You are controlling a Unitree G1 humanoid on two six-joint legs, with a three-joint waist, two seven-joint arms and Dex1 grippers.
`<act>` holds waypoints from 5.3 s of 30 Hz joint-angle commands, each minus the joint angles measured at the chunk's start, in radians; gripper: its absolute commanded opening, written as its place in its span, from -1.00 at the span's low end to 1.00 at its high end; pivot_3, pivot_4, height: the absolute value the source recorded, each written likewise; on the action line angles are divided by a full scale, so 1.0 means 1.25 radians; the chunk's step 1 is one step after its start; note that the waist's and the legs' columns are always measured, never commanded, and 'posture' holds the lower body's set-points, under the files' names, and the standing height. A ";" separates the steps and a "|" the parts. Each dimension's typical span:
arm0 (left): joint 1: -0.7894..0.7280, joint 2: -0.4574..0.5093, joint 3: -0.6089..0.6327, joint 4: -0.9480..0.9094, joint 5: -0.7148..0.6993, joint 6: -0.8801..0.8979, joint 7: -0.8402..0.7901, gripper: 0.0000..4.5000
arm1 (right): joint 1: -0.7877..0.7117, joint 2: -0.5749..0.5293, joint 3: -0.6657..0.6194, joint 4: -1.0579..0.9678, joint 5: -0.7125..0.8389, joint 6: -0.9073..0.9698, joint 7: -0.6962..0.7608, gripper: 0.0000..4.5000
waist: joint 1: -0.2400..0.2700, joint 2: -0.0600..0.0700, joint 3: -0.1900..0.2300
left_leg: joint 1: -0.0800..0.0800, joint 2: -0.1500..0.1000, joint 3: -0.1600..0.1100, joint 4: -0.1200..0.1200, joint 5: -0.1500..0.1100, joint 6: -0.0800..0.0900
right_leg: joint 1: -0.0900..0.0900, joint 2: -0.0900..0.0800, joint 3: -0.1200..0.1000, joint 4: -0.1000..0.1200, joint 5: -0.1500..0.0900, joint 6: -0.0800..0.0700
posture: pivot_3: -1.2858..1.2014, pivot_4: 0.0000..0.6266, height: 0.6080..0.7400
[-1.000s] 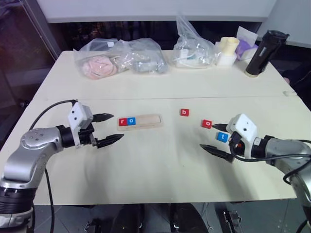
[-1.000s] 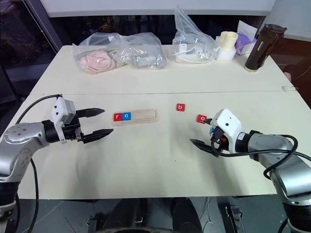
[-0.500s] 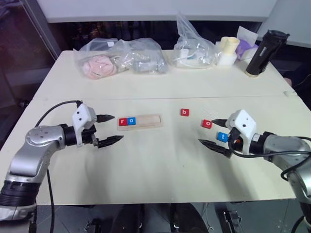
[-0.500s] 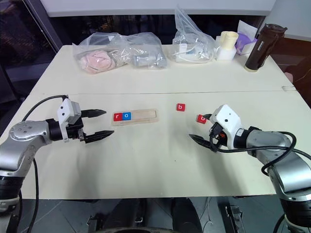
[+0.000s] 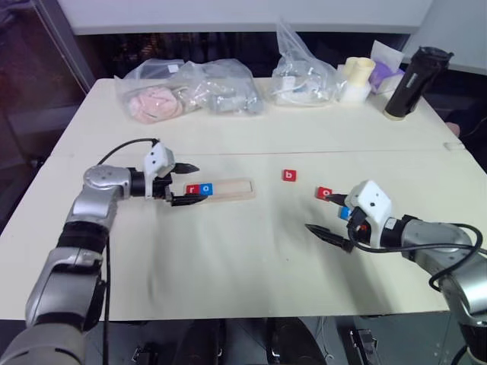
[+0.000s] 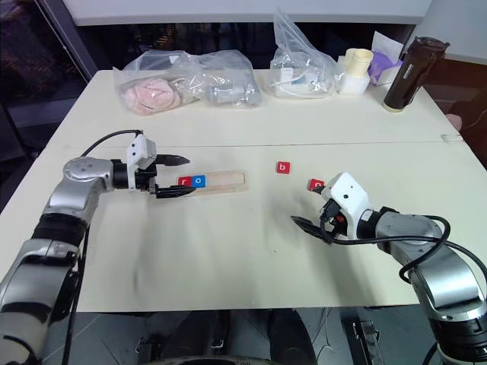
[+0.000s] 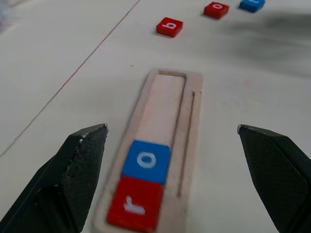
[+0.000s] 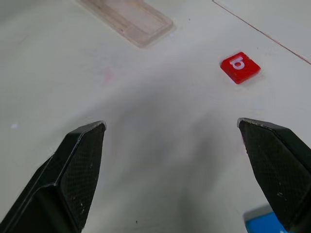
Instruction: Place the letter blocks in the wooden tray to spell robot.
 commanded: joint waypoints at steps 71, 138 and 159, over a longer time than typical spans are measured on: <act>-0.156 -0.078 -0.032 0.430 0.324 -0.240 0.025 0.39 | 0.077 0.013 -0.003 -0.146 0.005 0.047 -0.081 1.00 | 0.002 -0.002 -0.003 | 0.002 0.000 0.000 0.013 -0.002 0.005 | 0.006 0.001 0.000 0.004 0.003 0.005 | 0.03 -0.52 1.00; 0.263 -0.039 -0.232 -0.729 0.184 0.472 0.139 0.39 | 0.070 -0.030 -0.095 -0.197 0.072 0.121 -0.068 1.00 | 0.001 -0.001 -0.004 | 0.001 0.001 -0.001 0.012 -0.002 0.005 | 0.006 -0.001 0.001 0.003 0.003 0.005 | 0.03 -0.52 1.00; 0.308 -0.022 -0.105 -0.697 0.096 0.245 0.206 0.97 | 0.058 -0.029 -0.074 -0.190 0.075 0.119 -0.062 1.00 | 0.002 -0.001 -0.004 | 0.000 0.001 -0.001 0.012 -0.002 0.005 | 0.004 -0.003 0.001 0.002 0.003 0.004 | 0.03 -0.52 1.00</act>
